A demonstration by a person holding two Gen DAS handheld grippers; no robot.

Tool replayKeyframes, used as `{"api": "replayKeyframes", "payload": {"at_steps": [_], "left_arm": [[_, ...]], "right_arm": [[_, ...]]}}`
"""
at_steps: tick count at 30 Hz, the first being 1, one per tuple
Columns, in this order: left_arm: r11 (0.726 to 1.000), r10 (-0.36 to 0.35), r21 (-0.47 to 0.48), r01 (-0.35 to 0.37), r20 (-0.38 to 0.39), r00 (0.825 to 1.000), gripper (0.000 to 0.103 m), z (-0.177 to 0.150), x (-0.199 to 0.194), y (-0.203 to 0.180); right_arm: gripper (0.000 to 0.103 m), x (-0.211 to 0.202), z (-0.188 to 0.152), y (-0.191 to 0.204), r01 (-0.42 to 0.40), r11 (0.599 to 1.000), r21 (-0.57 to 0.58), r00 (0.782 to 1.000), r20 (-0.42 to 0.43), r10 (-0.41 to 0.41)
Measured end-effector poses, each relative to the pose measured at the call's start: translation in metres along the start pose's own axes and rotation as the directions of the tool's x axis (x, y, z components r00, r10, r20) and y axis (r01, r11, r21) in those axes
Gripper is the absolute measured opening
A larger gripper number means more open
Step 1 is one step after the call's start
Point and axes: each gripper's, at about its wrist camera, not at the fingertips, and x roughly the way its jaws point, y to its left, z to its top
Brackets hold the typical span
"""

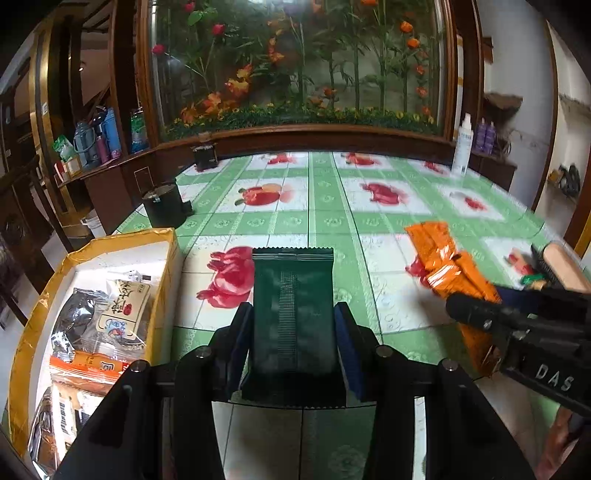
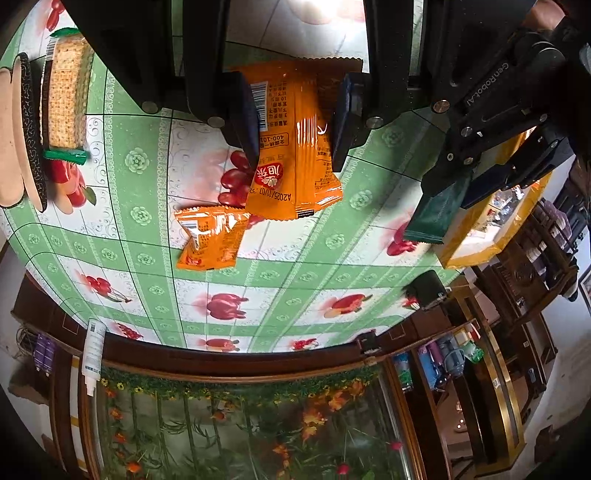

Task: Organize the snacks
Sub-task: 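Carry the green bar and the orange bag over the yellow lid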

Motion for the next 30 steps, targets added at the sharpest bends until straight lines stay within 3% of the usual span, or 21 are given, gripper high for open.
{"api": "replayKeyframes", "payload": {"at_steps": [8, 12, 20, 26, 30], "left_arm": [[0.999, -0.022, -0.045, 0.024, 0.048, 0.999, 0.043, 0.008, -0.039, 0.020], [0.992, -0.039, -0.117, 0.042, 0.033, 0.999, 0.043, 0.010, -0.054, 0.053], [0.972, 0.071, -0.227, -0.067, 0.010, 0.997, 0.043, -0.006, -0.071, 0.133], [0.939, 0.119, -0.319, -0.131, -0.059, 0.991, 0.043, -0.029, -0.066, 0.189], [0.925, 0.125, -0.350, -0.149, -0.089, 0.988, 0.043, -0.037, -0.064, 0.211]], "right_arm": [[0.038, -0.003, -0.002, 0.030, -0.082, 0.996, -0.023, 0.997, 0.010, 0.082], [0.039, -0.006, 0.000, 0.055, -0.162, 0.986, -0.041, 0.987, 0.010, 0.163], [0.039, 0.014, 0.001, 0.138, -0.280, 0.952, -0.127, 0.960, -0.060, 0.274], [0.039, 0.037, 0.003, 0.208, -0.288, 0.929, -0.233, 0.957, -0.099, 0.272], [0.039, 0.061, 0.013, 0.229, -0.282, 0.934, -0.218, 0.958, -0.122, 0.261]]}}
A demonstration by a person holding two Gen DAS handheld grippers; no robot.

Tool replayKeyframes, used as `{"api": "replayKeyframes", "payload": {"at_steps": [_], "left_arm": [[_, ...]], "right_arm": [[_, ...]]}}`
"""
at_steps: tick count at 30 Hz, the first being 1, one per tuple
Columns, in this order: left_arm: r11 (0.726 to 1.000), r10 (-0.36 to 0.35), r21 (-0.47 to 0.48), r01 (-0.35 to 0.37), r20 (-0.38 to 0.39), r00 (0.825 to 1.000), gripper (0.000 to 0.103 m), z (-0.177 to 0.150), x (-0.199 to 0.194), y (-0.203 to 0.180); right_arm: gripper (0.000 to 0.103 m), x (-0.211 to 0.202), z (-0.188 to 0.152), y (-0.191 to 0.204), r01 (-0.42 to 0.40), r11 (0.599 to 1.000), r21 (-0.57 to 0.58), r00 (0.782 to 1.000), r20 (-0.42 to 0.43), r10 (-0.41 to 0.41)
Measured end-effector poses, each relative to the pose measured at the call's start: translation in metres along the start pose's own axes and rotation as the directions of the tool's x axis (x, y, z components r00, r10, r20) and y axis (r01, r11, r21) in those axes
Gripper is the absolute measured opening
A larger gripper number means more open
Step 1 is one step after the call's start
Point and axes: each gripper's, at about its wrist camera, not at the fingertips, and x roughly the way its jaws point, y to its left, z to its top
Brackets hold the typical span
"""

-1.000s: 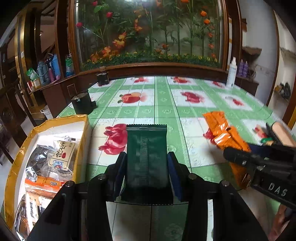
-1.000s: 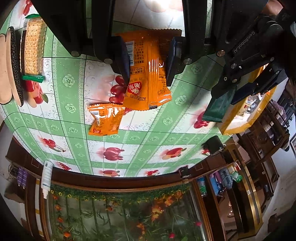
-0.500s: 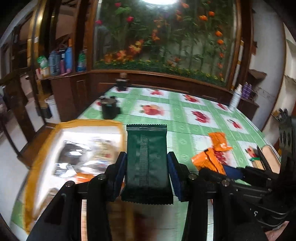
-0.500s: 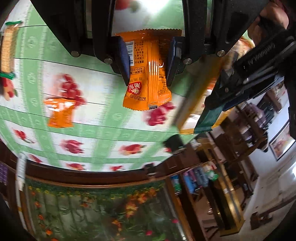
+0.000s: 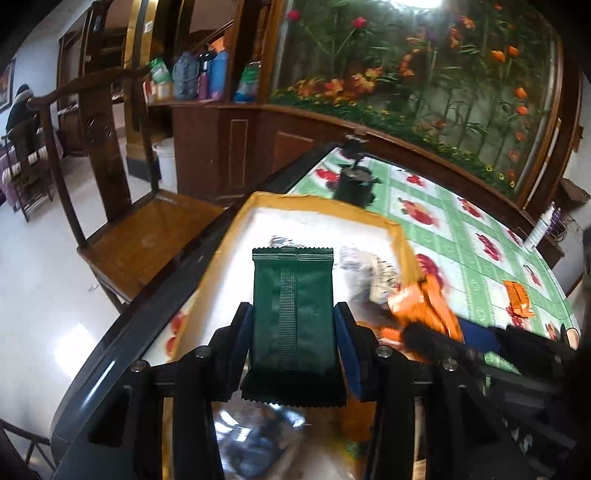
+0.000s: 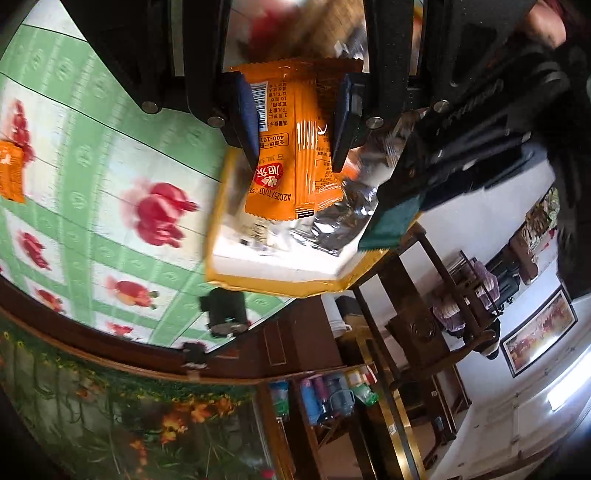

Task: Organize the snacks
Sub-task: 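Carry the green bar and the orange bag over the yellow lid, then open both grippers to drop the green bar and orange bag into the lid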

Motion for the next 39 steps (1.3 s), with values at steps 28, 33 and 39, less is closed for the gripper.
{"api": "replayKeyframes", "payload": {"at_steps": [28, 33, 39], "left_arm": [[1.000, -0.027, -0.013, 0.026, -0.034, 0.999, 0.059, -0.003, 0.003, 0.001], [0.999, -0.044, 0.008, 0.044, 0.003, 0.999, 0.059, -0.002, -0.014, -0.019], [0.994, -0.087, 0.070, 0.085, 0.025, 0.996, 0.060, -0.003, -0.030, -0.056]], "right_arm": [[0.060, -0.013, 0.030, -0.030, -0.061, 0.988, 0.140, 0.997, 0.048, 0.055], [0.061, -0.043, 0.014, -0.070, -0.027, 0.979, 0.203, 0.996, 0.085, 0.010], [0.062, -0.069, -0.017, -0.125, 0.043, 0.956, 0.290, 0.993, 0.090, -0.072]]}}
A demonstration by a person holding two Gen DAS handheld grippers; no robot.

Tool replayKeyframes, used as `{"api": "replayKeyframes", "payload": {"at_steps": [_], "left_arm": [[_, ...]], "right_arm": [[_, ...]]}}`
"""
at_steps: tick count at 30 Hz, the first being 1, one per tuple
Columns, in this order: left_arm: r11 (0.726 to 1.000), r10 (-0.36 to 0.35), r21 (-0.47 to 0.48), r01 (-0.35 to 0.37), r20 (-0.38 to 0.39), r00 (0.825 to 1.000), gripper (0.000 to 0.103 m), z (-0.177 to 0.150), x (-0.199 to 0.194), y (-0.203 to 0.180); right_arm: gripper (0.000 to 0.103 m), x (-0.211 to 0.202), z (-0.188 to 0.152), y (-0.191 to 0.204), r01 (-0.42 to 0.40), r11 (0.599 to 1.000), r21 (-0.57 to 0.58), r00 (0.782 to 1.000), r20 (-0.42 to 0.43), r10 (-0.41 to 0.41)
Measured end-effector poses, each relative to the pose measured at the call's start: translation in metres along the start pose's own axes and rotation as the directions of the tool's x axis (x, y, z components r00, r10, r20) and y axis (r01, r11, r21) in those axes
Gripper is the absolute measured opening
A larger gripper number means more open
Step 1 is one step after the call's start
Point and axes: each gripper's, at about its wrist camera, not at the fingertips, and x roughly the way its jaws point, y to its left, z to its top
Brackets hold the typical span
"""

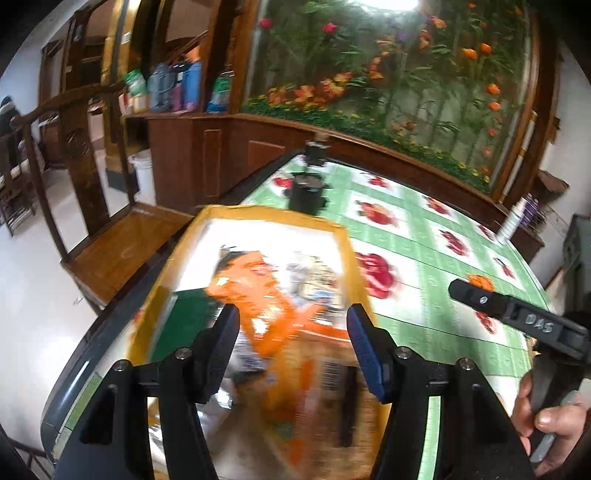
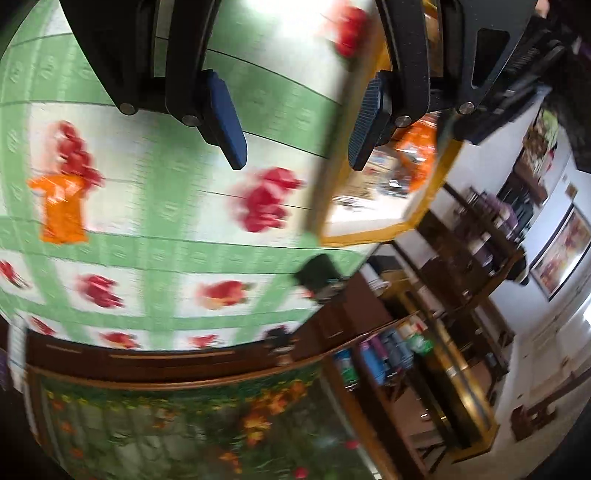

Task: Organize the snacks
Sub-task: 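Open both grippers to drop the green bar and orange bag into the lid, then move the right gripper to the beige cracker pack and grasp it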

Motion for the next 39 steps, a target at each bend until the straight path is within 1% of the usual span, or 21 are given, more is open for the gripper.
{"api": "replayKeyframes", "payload": {"at_steps": [5, 7, 8, 11, 13, 16, 17, 18, 19, 20, 22, 24, 27, 28, 30, 32, 35, 37, 39], "left_arm": [[0.994, -0.046, 0.097, 0.047, -0.010, 0.999, 0.060, -0.007, -0.003, -0.051], [0.988, -0.069, 0.139, 0.072, -0.028, 0.997, 0.060, -0.014, -0.001, -0.073], [0.981, -0.087, 0.167, 0.094, -0.047, 0.995, 0.060, -0.019, 0.002, -0.088], [0.955, -0.156, 0.231, 0.183, -0.129, 0.979, 0.060, -0.033, 0.020, -0.130], [0.937, -0.188, 0.259, 0.235, -0.195, 0.963, 0.060, -0.042, 0.038, -0.157], [0.922, -0.188, 0.293, 0.252, -0.230, 0.955, 0.060, -0.049, 0.062, -0.185], [0.920, -0.189, 0.302, 0.251, -0.220, 0.957, 0.060, -0.050, 0.068, -0.191], [0.918, -0.176, 0.319, 0.234, -0.199, 0.964, 0.060, -0.051, 0.075, -0.196], [0.919, -0.155, 0.334, 0.210, -0.182, 0.971, 0.060, -0.053, 0.079, -0.198], [0.918, -0.154, 0.337, 0.209, -0.182, 0.971, 0.060, -0.054, 0.082, -0.199], [0.918, -0.169, 0.325, 0.229, -0.203, 0.965, 0.060, -0.053, 0.087, -0.194], [0.922, -0.160, 0.320, 0.217, -0.196, 0.967, 0.060, -0.052, 0.088, -0.188], [0.926, -0.146, 0.320, 0.202, -0.189, 0.971, 0.060, -0.050, 0.087, -0.181], [0.926, -0.149, 0.317, 0.204, -0.189, 0.971, 0.060, -0.050, 0.085, -0.179], [0.928, -0.152, 0.312, 0.206, -0.190, 0.970, 0.060, -0.050, 0.083, -0.176], [0.927, -0.156, 0.310, 0.210, -0.190, 0.969, 0.060, -0.051, 0.082, -0.175], [0.929, -0.158, 0.306, 0.208, -0.182, 0.971, 0.060, -0.050, 0.079, -0.172], [0.932, -0.157, 0.299, 0.206, -0.180, 0.971, 0.060, -0.049, 0.079, -0.170], [0.935, -0.157, 0.289, 0.205, -0.182, 0.971, 0.060, -0.048, 0.080, -0.168]], "right_arm": [[0.062, -0.015, -0.002, -0.061, 0.068, 0.990, 0.120, 0.997, 0.014, -0.070], [0.062, -0.023, 0.001, -0.086, 0.114, 0.978, 0.176, 0.993, 0.023, -0.120], [0.062, -0.027, 0.002, -0.096, 0.125, 0.972, 0.198, 0.991, 0.025, -0.132], [0.061, -0.041, 0.005, -0.126, 0.153, 0.949, 0.277, 0.985, 0.034, -0.169], [0.061, -0.054, 0.003, -0.144, 0.178, 0.933, 0.311, 0.979, 0.043, -0.201], [0.061, -0.076, -0.007, -0.163, 0.215, 0.916, 0.340, 0.968, 0.051, -0.246], [0.061, -0.088, -0.013, -0.168, 0.224, 0.909, 0.353, 0.964, 0.057, -0.260], [0.061, -0.096, -0.018, -0.172, 0.226, 0.905, 0.361, 0.962, 0.065, -0.266], [0.061, -0.108, -0.024, -0.175, 0.227, 0.901, 0.369, 0.959, 0.077, -0.273], [0.061, -0.118, -0.031, -0.177, 0.236, 0.899, 0.370, 0.954, 0.086, -0.286], [0.061, -0.131, -0.041, -0.181, 0.269, 0.892, 0.364, 0.943, 0.088, -0.321], [0.062, -0.139, -0.051, -0.186, 0.312, 0.880, 0.359, 0.930, 0.072, -0.360], [0.063, -0.142, -0.065, -0.189, 0.342, 0.870, 0.355, 0.924, 0.040, -0.379], [0.063, -0.141, -0.068, -0.189, 0.362, 0.867, 0.343, 0.918, 0.028, -0.394], [0.063, -0.139, -0.072, -0.186, 0.422, 0.852, 0.309, 0.895, 0.009, -0.446], [0.063, -0.138, -0.075, -0.184, 0.456, 0.843, 0.286, 0.880, 0.000, -0.476], [0.063, -0.141, -0.077, -0.189, 0.509, 0.811, 0.290, 0.848, -0.007, -0.530], [0.063, -0.140, -0.075, -0.192, 0.534, 0.797, 0.283, 0.833, -0.016, -0.553], [0.062, -0.140, -0.072, -0.195, 0.548, 0.788, 0.281, 0.826, -0.029, -0.563]]}}
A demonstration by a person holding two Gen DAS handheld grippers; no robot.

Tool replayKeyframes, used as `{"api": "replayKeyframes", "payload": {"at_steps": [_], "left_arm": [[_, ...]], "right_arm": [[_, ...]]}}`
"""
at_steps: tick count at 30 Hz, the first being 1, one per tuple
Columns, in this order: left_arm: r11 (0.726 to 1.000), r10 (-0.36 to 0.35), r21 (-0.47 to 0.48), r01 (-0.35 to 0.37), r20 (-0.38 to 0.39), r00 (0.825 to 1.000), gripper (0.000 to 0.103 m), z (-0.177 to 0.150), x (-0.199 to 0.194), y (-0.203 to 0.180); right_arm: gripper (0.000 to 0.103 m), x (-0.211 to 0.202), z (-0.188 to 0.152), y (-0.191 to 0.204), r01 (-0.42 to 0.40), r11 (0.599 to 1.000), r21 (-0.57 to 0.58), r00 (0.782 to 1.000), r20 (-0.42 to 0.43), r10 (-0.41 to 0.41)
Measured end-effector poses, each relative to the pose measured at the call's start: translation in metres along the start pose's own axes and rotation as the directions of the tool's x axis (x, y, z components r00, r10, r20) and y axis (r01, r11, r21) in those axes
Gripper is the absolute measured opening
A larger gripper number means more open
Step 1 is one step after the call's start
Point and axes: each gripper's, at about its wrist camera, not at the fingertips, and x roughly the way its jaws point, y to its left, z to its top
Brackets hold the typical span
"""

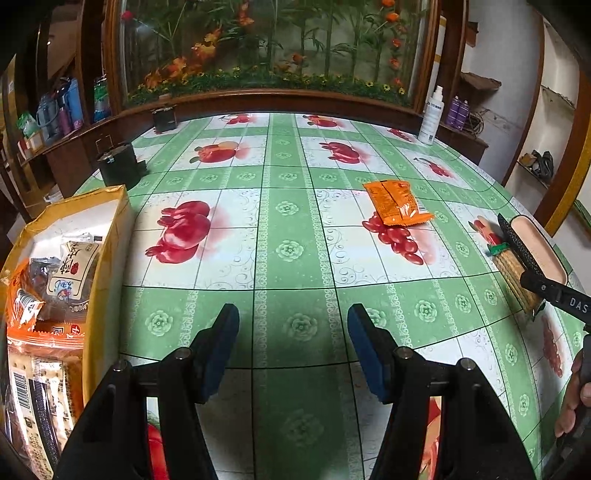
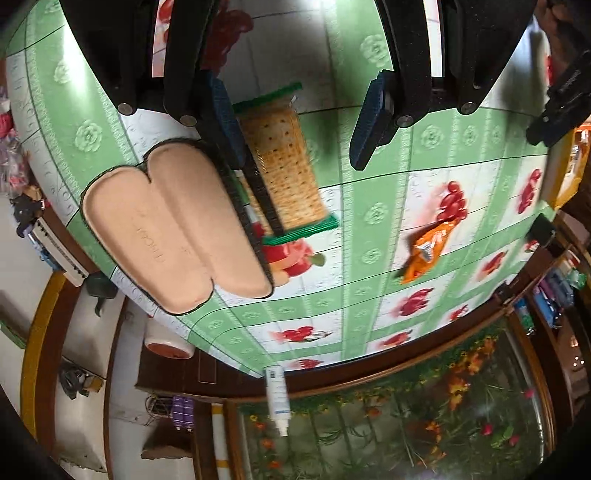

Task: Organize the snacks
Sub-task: 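Move the right gripper to the beige cracker pack and grasp it, then set the cracker pack down in front of the left gripper and release it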

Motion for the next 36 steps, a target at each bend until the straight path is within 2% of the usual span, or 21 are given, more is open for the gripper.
{"api": "replayKeyframes", "payload": {"at_steps": [6, 8, 10, 13, 14, 15, 18, 21, 27, 28, 33, 35, 36], "left_arm": [[1.000, 0.000, -0.014, 0.000, 0.004, 1.000, 0.060, 0.001, -0.001, 0.003], [1.000, 0.000, -0.013, 0.000, 0.005, 1.000, 0.060, 0.001, -0.002, 0.002], [1.000, 0.002, -0.011, -0.002, 0.006, 1.000, 0.060, 0.002, -0.002, 0.003], [1.000, -0.001, -0.012, 0.001, 0.007, 1.000, 0.060, 0.002, -0.003, 0.003], [1.000, 0.000, -0.012, 0.000, 0.007, 1.000, 0.060, 0.002, -0.003, 0.003], [1.000, 0.000, -0.012, 0.000, 0.006, 1.000, 0.060, 0.002, -0.003, 0.003], [1.000, 0.001, -0.014, -0.001, 0.005, 1.000, 0.060, 0.002, -0.003, 0.003], [1.000, 0.001, -0.008, -0.001, 0.006, 1.000, 0.060, 0.002, -0.003, 0.002], [1.000, 0.006, -0.016, -0.005, 0.004, 1.000, 0.060, 0.002, -0.001, 0.004], [1.000, 0.004, -0.021, -0.004, 0.001, 1.000, 0.060, 0.002, -0.001, 0.005], [0.999, 0.011, -0.033, -0.010, 0.005, 1.000, 0.060, 0.003, -0.002, 0.008], [0.999, 0.008, -0.049, -0.007, 0.010, 1.000, 0.060, 0.003, -0.003, 0.011], [0.998, 0.007, -0.057, -0.006, 0.011, 1.000, 0.060, 0.003, -0.003, 0.013]], "right_arm": [[0.062, 0.001, -0.001, 0.007, 0.051, 0.995, -0.082, 0.999, -0.006, -0.052], [0.065, 0.001, -0.003, 0.011, 0.043, 0.995, -0.095, 0.999, -0.003, -0.043], [0.065, 0.000, -0.005, 0.019, 0.013, 0.993, -0.118, 1.000, -0.012, -0.015], [0.065, -0.006, -0.009, 0.030, -0.131, 0.982, -0.138, 0.991, -0.049, 0.126], [0.065, -0.008, -0.008, 0.029, -0.154, 0.981, -0.121, 0.988, -0.047, 0.149], [0.065, -0.009, -0.006, 0.025, -0.149, 0.985, -0.092, 0.989, -0.037, 0.146], [0.065, -0.004, 0.000, 0.010, -0.069, 0.997, -0.029, 0.997, -0.024, 0.068], [0.065, 0.010, 0.007, 0.001, -0.103, 0.994, 0.044, 0.992, -0.064, 0.106], [0.064, 0.037, 0.018, 0.018, -0.005, 1.000, -0.030, 0.996, -0.084, 0.002], [0.055, 0.039, 0.018, 0.023, 0.017, 0.998, -0.057, 0.997, -0.080, -0.021], [0.052, 0.038, 0.010, 0.057, -0.093, 0.983, -0.157, 0.993, -0.091, 0.079], [0.052, 0.035, 0.003, 0.076, -0.160, 0.968, -0.192, 0.984, -0.114, 0.140], [0.052, 0.034, 0.000, 0.087, -0.215, 0.956, -0.199, 0.973, -0.133, 0.191]]}}
